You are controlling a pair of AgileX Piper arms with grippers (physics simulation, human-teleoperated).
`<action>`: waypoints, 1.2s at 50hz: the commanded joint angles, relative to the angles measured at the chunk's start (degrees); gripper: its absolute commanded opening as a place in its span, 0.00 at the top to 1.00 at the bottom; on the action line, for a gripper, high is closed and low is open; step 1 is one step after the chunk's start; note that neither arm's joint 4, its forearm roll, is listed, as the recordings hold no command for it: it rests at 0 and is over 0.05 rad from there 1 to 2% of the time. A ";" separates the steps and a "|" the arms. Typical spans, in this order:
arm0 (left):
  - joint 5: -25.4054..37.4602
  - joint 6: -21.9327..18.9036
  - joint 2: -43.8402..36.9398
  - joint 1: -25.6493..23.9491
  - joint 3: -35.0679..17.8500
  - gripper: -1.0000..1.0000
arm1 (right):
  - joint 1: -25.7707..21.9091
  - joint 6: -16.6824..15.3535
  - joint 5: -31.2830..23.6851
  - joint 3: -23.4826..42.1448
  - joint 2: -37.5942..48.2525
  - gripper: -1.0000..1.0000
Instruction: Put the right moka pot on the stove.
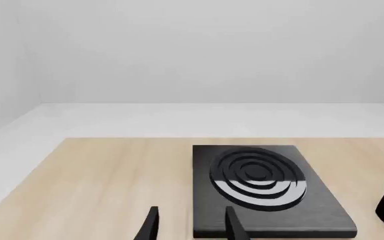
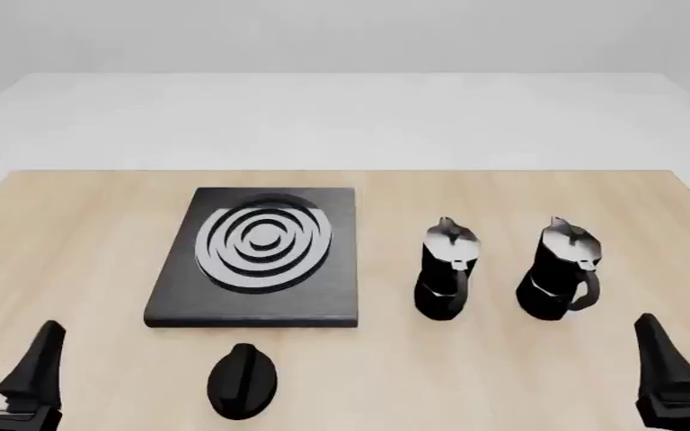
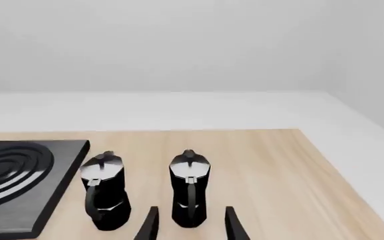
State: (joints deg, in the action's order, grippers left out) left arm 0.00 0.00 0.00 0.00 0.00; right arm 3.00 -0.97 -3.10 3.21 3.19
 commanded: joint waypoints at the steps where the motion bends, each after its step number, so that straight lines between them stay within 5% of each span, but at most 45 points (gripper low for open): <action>1: 0.00 0.00 0.00 0.00 0.00 0.00 | -2.52 0.50 2.50 -2.43 -3.05 0.00; 12: 0.00 0.00 0.00 0.00 0.00 0.00 | -1.41 2.47 0.69 -0.49 -2.87 0.00; 16: 0.00 0.00 0.00 0.00 0.00 0.00 | -0.78 0.28 2.24 -0.22 -0.89 0.00; 21: 0.00 0.00 0.00 0.00 0.00 0.00 | -2.37 0.46 11.79 0.91 14.56 0.00; 24: 0.00 0.00 0.00 0.00 0.00 0.00 | -2.57 0.59 12.38 1.42 16.18 0.00; 26: 0.00 0.00 0.00 0.00 0.00 0.00 | -2.33 3.43 13.98 2.13 20.75 0.00; 28: 0.00 0.00 0.00 0.00 0.00 0.00 | -3.32 0.20 16.01 2.19 24.10 0.00; 33: 0.00 0.00 0.00 0.00 0.00 0.00 | -3.38 0.19 17.99 3.66 31.38 0.00; 50: 0.00 0.00 0.00 0.00 0.00 0.00 | -2.79 -1.12 19.46 4.80 36.05 0.00; 56: 0.00 0.00 0.00 0.00 0.00 0.00 | -3.18 -2.49 23.04 4.89 41.08 0.00; 57: 0.00 0.00 0.00 0.00 0.00 0.00 | -2.11 -3.72 30.22 3.80 48.46 0.00; 60: 0.00 0.00 0.00 0.00 0.00 0.00 | -1.92 -3.73 33.07 3.40 51.25 0.00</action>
State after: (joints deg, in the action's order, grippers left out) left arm 0.00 0.00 0.00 0.00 0.00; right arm 0.31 -2.95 20.43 7.32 43.12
